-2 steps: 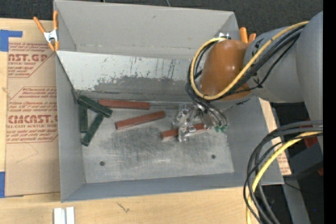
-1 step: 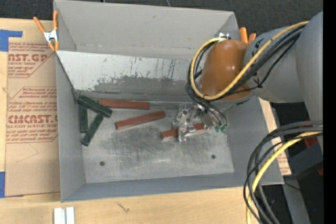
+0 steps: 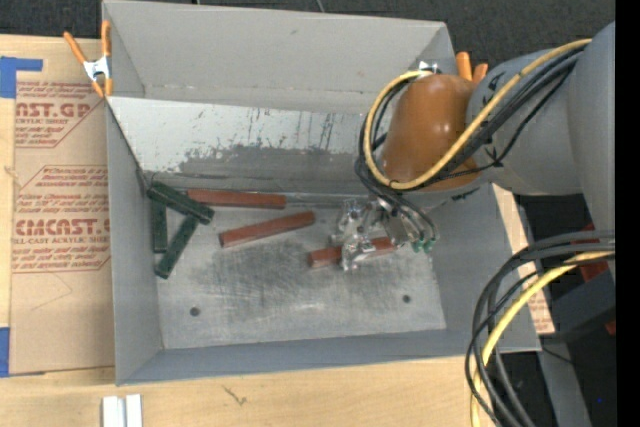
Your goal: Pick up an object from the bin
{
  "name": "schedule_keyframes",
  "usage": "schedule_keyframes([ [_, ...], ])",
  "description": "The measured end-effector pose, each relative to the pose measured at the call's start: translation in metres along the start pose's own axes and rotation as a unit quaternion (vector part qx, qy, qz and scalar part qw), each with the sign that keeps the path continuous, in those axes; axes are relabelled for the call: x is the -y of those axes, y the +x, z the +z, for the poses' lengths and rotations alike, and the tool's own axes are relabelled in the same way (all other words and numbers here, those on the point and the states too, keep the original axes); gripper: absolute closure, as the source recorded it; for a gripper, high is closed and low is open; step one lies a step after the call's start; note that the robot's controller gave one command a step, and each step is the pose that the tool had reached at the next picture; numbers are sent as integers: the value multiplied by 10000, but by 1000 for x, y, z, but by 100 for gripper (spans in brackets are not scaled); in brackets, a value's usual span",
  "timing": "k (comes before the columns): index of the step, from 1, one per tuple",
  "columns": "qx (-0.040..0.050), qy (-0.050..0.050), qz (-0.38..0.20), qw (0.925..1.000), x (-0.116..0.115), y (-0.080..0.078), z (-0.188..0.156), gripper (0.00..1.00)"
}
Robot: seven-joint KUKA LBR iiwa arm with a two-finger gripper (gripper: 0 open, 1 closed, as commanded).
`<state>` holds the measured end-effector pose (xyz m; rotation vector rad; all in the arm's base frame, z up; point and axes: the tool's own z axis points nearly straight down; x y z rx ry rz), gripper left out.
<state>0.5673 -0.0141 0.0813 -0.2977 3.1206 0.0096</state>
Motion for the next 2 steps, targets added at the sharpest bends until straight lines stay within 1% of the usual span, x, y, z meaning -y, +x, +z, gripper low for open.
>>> schedule_keyframes([
  [1,-61,7,1,10000,0,3,-19,100],
  [2,-43,19,3,10000,1,2,-41,100],
])
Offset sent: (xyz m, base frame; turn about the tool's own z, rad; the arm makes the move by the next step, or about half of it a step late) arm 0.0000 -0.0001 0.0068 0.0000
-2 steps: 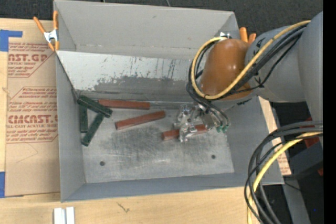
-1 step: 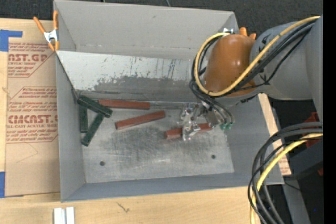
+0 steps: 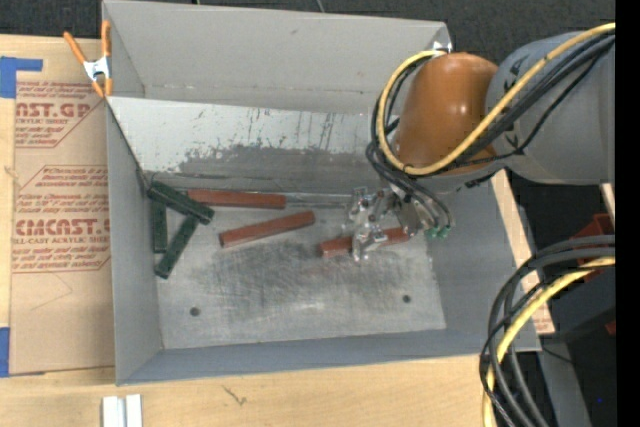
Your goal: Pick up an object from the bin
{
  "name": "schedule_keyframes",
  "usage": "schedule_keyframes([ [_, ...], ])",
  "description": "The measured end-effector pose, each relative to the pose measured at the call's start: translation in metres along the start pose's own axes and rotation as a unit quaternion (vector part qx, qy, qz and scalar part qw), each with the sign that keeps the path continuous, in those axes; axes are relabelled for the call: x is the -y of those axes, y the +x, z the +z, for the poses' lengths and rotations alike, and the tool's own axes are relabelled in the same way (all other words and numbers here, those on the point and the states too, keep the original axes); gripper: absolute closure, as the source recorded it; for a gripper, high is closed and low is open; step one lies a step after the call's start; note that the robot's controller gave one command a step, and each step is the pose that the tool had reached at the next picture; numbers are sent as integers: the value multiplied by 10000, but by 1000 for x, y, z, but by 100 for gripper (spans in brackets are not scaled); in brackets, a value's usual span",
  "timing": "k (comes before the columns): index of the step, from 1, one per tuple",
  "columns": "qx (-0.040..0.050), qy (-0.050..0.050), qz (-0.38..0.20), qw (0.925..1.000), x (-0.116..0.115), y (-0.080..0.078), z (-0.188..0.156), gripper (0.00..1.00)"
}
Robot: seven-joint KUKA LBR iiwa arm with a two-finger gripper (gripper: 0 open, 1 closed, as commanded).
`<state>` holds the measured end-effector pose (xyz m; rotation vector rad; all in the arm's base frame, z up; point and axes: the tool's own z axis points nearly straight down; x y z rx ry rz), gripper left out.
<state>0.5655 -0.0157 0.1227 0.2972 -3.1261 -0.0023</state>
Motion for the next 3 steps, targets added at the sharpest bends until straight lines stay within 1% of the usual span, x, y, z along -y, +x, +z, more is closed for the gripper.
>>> schedule_keyframes([
  [3,8,8,2,10000,0,0,-56,100],
])
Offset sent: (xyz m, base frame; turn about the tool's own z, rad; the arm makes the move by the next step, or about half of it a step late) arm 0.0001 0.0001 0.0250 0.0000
